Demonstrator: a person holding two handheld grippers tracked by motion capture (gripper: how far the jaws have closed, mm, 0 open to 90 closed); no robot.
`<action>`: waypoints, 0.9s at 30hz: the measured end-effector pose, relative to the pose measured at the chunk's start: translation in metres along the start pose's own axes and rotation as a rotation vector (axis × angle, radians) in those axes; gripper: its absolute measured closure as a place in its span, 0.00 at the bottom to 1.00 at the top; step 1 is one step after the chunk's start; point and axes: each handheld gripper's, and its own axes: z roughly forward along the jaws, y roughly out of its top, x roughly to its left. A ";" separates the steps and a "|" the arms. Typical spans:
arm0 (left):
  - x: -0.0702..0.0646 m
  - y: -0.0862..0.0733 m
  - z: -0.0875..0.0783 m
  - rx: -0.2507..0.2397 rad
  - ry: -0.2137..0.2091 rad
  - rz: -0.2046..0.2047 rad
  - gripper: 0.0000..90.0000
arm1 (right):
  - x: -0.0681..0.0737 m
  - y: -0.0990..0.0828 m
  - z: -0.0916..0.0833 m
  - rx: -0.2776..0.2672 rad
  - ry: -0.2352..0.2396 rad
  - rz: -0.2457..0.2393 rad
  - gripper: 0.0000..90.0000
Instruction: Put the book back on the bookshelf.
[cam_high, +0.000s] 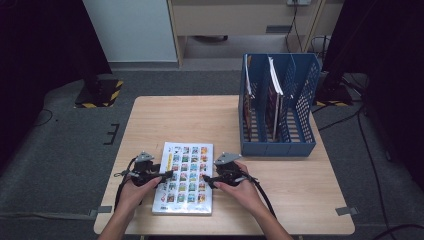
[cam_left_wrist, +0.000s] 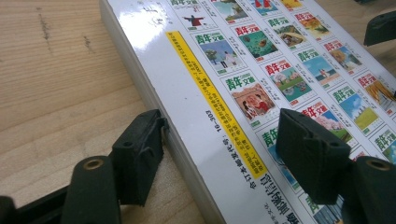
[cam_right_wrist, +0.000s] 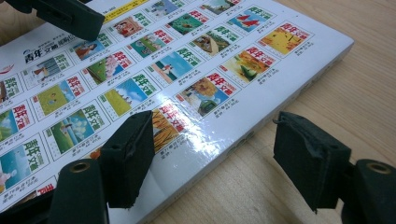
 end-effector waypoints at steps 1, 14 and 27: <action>0.000 0.000 0.000 -0.001 0.004 -0.002 0.37 | 0.000 0.000 0.000 0.001 0.000 0.000 0.33; -0.004 0.003 -0.021 -0.084 -0.054 -0.046 0.52 | 0.000 -0.008 0.002 -0.037 0.050 0.058 0.35; -0.013 0.012 -0.009 -0.055 -0.108 0.009 0.54 | 0.002 -0.008 0.003 -0.041 0.056 0.053 0.35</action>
